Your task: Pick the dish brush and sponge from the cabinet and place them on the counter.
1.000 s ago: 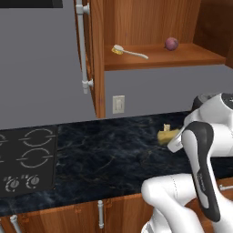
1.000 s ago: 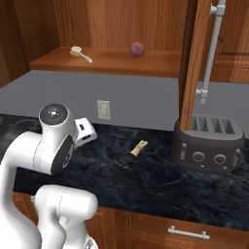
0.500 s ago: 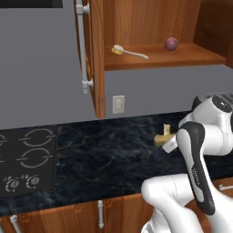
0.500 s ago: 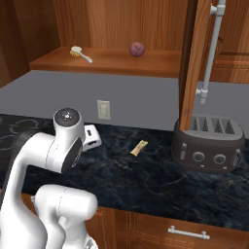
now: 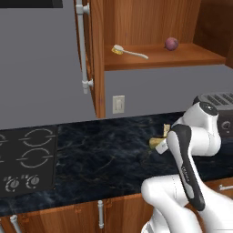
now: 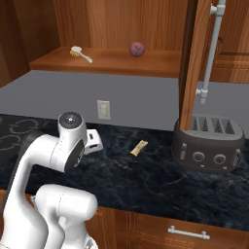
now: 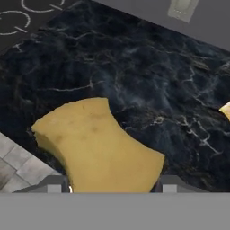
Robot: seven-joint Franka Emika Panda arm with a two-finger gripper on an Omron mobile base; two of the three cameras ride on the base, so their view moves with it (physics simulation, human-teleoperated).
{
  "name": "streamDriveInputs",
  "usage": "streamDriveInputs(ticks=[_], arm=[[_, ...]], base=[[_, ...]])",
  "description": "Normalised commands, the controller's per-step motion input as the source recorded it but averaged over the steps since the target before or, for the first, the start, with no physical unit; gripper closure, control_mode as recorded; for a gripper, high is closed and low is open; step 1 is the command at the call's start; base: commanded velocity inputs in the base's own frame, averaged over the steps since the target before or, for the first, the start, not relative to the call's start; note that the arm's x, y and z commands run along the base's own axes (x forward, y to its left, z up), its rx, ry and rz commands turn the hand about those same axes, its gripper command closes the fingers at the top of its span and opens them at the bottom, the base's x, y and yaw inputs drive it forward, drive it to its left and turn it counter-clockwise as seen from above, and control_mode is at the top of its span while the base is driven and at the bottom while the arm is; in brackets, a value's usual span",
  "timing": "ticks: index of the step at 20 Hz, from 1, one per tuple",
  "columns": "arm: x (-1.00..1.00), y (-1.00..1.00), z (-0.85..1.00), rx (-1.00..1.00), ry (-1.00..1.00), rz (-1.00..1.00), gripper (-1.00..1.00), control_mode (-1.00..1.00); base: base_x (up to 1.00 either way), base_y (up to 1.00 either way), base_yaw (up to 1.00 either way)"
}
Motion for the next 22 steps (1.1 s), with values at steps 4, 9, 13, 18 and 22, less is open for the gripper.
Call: streamDriveInputs(ticks=[4, 9, 13, 18, 22], arm=[[0.11, 0.07, -0.45, 0.0, 0.0, -0.07, 1.0, -1.0], [0.16, 0.08, -0.42, 0.0, 0.0, -0.06, 1.0, -1.0], [0.29, 0.09, -0.43, 0.0, 0.0, -0.06, 1.0, -1.0], [0.31, 0.05, -0.42, 0.01, 0.0, -0.06, 1.0, -1.0], [0.29, 0.02, -0.36, 0.02, 0.0, -0.05, 1.0, -1.0]], base=[[0.0, 0.0, 0.0], [0.0, 0.0, 0.0], [0.0, 0.0, 0.0], [0.0, 0.0, 0.0], [0.0, 0.0, 0.0]])
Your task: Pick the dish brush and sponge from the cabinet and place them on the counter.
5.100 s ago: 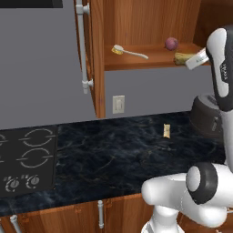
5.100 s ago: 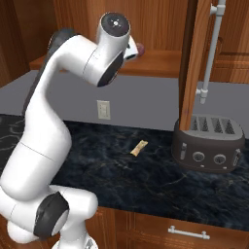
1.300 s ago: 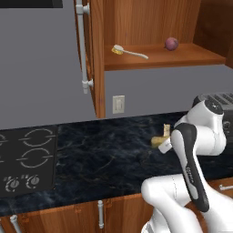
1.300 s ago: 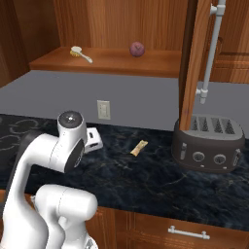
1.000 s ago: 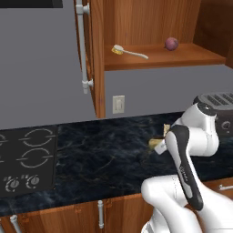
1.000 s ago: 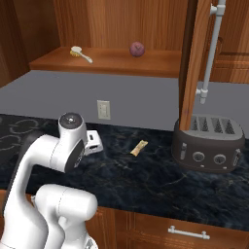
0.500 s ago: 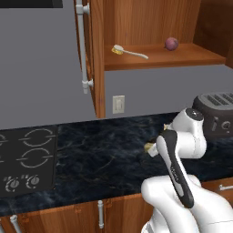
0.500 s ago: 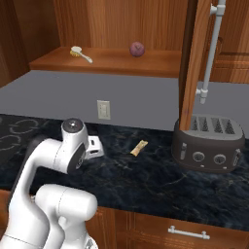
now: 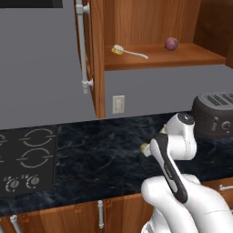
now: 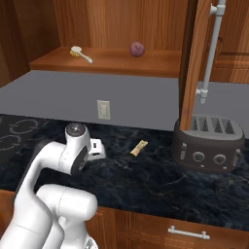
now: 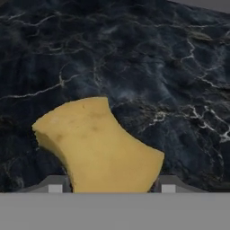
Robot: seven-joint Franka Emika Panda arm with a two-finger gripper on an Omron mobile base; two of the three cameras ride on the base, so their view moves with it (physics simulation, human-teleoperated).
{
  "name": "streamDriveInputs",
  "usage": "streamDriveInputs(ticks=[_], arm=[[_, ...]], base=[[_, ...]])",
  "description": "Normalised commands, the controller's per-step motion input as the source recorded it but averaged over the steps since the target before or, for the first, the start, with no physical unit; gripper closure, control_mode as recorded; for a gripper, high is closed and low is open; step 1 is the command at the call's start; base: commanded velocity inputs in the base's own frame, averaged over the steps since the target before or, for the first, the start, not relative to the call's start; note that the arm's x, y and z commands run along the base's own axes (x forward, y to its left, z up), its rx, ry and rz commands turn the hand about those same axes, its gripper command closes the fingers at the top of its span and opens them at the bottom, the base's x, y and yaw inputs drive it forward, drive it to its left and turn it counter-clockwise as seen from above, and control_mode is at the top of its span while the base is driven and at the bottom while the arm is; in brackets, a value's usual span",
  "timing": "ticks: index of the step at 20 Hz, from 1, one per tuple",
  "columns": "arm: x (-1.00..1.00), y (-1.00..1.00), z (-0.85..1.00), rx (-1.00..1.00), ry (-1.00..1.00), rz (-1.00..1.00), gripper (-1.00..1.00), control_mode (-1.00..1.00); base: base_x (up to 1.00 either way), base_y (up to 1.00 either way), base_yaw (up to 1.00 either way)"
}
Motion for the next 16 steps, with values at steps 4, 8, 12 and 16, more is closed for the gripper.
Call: streamDriveInputs(ticks=[4, 8, 12, 16], arm=[[0.26, 0.03, -0.28, 0.02, 0.0, -0.03, 1.0, -1.0], [0.22, 0.0, -0.35, 0.01, 0.0, -0.02, 1.0, -1.0], [0.23, 0.01, -0.41, 0.0, 0.0, -0.02, 1.0, -1.0], [0.19, 0.01, -0.43, 0.0, 0.0, -0.03, 1.0, -1.0]], base=[[0.0, 0.0, 0.0], [0.0, 0.0, 0.0], [0.0, 0.0, 0.0], [0.0, 0.0, 0.0]])
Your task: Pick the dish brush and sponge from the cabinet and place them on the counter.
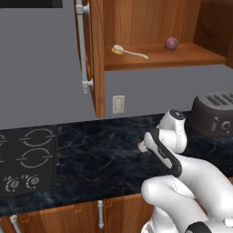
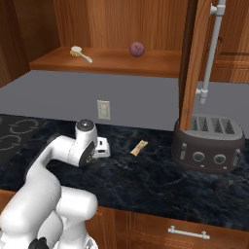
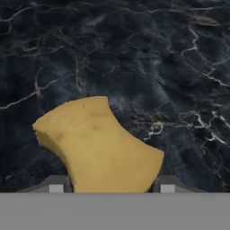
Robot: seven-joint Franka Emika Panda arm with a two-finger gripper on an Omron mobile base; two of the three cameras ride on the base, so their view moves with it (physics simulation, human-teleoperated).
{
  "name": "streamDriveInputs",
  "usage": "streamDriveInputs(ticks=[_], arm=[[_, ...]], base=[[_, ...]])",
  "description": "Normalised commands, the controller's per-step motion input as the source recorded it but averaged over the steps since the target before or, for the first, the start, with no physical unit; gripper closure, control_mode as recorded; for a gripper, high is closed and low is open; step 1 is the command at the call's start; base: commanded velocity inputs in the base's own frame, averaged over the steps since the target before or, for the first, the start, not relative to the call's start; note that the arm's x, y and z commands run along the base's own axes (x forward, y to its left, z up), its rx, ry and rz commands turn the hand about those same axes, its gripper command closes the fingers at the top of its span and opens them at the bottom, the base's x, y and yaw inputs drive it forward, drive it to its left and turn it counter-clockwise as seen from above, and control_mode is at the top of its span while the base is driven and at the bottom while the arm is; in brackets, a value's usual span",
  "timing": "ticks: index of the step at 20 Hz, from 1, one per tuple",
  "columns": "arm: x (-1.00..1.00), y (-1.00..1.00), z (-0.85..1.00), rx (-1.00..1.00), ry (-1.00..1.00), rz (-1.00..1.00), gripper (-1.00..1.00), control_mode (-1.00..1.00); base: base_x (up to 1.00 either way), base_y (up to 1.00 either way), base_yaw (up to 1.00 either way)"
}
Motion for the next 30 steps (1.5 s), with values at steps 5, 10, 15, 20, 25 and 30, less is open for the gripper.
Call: streamDriveInputs(ticks=[5, 10, 15, 20, 25, 30], arm=[[0.18, 0.04, -0.5, 0.0, 0.0, -0.03, 1.0, -1.0], [0.13, 0.05, -0.45, 0.0, 0.0, -0.02, 1.0, -1.0], [0.03, 0.03, -0.35, 0.0, 0.0, 0.0, 1.0, -1.0], [0.0, 0.0, -0.23, 0.0, 0.0, 0.0, 1.0, -1.0], [0.0, 0.01, -0.16, 0.0, 0.0, 0.0, 1.0, -1.0], [0.0, 0.06, -0.13, 0.0, 0.0, 0.0, 1.0, -1.0]], base=[[0.0, 0.0, 0.0], [0.0, 0.0, 0.0], [0.0, 0.0, 0.0], [0.0, 0.0, 0.0], [0.0, 0.0, 0.0], [0.0, 0.0, 0.0]])
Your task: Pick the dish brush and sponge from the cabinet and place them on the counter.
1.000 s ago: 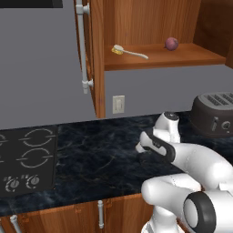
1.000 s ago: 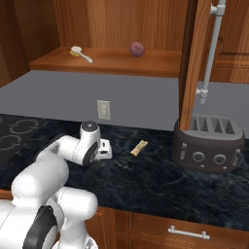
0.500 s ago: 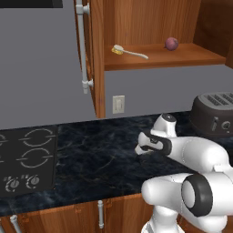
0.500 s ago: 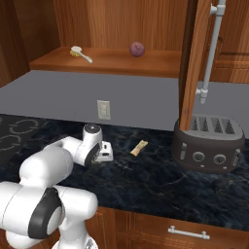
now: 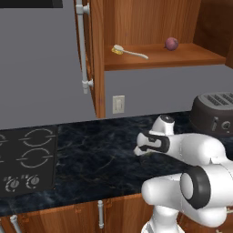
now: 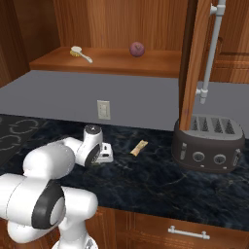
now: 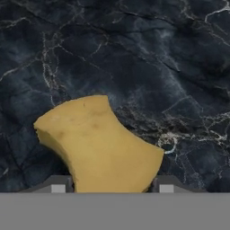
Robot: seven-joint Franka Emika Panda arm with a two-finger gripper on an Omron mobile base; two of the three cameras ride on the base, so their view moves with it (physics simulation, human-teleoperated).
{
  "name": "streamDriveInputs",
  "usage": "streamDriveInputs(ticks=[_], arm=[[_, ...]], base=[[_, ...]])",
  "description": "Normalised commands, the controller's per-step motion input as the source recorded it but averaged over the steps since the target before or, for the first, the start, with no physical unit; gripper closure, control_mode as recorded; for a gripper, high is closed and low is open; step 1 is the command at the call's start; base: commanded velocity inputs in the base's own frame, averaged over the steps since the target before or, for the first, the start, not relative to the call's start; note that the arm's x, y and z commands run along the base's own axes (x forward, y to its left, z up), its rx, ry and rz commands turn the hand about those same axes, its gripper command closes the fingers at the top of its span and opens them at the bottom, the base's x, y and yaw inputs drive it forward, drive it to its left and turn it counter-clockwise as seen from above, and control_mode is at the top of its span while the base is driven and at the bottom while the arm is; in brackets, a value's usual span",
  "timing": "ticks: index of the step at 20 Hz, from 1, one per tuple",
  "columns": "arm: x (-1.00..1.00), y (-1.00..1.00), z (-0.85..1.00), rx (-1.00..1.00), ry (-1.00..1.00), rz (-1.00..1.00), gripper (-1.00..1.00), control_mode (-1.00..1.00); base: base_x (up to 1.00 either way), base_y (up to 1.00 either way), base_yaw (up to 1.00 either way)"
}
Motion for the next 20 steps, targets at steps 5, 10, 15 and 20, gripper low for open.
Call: streamDriveInputs(ticks=[5, 10, 15, 20], arm=[[0.0, 0.06, -0.14, 0.0, 0.0, 0.0, 1.0, -1.0], [-0.03, 0.01, -0.01, 0.0, -0.04, -0.01, -1.0, -1.0], [-0.1, 0.0, 0.19, 0.0, -0.09, 0.0, -1.0, -1.0], [-0.01, 0.0, 0.33, 0.0, -0.07, 0.0, -1.0, -1.0]], base=[[0.0, 0.0, 0.0], [0.0, 0.0, 0.0], [0.0, 0.0, 0.0], [0.0, 0.0, 0.0]])
